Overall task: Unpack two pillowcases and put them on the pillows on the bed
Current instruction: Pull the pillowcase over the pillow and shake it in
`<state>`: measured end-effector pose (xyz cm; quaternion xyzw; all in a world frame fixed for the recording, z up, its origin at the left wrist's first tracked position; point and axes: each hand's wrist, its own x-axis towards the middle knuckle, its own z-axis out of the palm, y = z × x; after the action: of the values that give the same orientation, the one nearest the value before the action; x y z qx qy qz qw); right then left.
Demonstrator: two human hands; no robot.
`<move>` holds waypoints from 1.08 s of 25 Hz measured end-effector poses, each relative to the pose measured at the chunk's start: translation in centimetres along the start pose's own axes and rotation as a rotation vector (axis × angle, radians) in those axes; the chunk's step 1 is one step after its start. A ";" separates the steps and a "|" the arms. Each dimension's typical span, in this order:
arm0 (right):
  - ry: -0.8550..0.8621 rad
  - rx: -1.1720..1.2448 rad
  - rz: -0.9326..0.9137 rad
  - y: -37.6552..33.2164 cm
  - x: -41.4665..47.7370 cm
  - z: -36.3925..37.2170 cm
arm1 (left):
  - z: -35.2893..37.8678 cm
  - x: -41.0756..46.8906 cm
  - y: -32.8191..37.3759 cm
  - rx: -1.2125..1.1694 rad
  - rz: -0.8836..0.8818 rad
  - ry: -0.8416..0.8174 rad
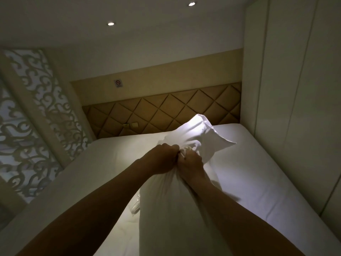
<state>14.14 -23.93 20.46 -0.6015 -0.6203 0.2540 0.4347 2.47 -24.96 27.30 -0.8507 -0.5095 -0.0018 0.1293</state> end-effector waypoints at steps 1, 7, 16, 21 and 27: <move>-0.026 0.002 0.015 -0.1 0.0 -0.3 | -0.3 0.1 0.5 -0.025 0.003 0.003; 0.173 0.370 0.313 -0.3 2.3 -1.5 | -2.9 -1.4 2.0 -0.234 0.043 0.084; 0.198 0.129 -0.259 -1.7 3.5 -4.6 | -2.0 0.3 -1.9 -0.204 -0.047 0.189; 0.271 0.015 -0.284 -1.7 4.0 -5.7 | -1.5 3.4 -0.8 -0.375 -0.184 0.314; 0.235 0.087 -0.227 0.8 4.4 -3.3 | 0.8 3.0 0.5 -0.795 -0.315 -0.097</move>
<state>17.79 -20.21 22.39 -0.5337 -0.6176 0.1580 0.5557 4.19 -22.40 26.86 -0.7451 -0.5984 -0.1776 -0.2348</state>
